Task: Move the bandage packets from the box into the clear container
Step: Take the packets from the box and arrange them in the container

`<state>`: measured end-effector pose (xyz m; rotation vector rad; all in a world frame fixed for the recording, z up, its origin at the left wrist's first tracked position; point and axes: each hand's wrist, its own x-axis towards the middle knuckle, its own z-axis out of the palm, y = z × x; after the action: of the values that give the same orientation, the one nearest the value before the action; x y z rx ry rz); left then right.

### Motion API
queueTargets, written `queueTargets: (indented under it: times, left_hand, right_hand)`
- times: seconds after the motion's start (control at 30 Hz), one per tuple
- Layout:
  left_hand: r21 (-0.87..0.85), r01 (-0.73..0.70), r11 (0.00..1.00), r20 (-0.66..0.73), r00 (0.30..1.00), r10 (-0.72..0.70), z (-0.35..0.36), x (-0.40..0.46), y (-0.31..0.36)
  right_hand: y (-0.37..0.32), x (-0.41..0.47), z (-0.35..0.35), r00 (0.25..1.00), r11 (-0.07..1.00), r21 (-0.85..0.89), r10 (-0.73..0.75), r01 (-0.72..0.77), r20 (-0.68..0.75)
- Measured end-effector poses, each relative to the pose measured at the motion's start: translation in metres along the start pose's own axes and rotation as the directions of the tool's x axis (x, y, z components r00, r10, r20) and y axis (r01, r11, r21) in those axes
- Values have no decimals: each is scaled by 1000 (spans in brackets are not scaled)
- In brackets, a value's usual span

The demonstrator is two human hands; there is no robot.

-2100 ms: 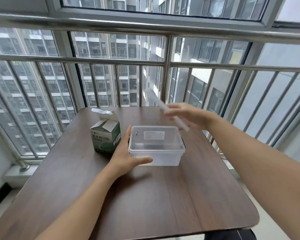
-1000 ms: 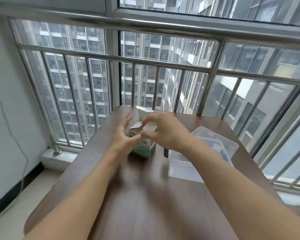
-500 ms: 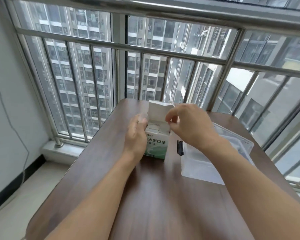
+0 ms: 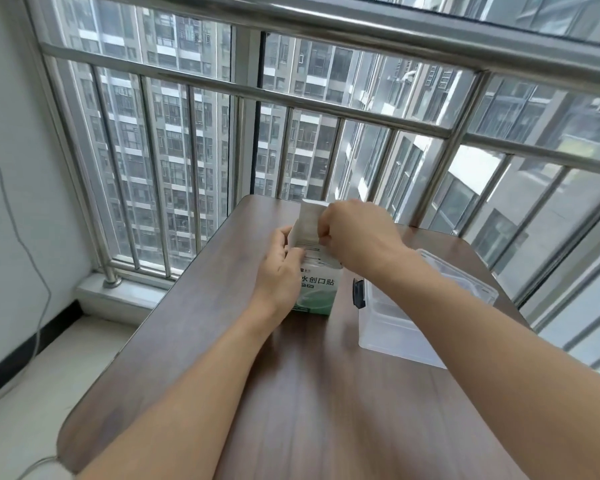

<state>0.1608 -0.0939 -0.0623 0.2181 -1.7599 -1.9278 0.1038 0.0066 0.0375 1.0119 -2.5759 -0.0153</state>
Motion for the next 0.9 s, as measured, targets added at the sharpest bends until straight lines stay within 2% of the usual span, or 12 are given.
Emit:
queueTargets:
  times: [0.27,0.6,0.9]
  left_hand:
    - [-35,9,999,-4,1000,-9,0,4,-1]
    - [-5,-25,1000,-13,1000,25,-1,5,-4]
    - [-25,-38,999,-5,999,38,0,3,-5]
  right_hand:
    - [-5,21,5,997,995,-80,-53,58,58]
    - [-7,30,-3,981,990,-80,-101,116,167]
    - [-1,27,0,973,977,-89,-180,194,142]
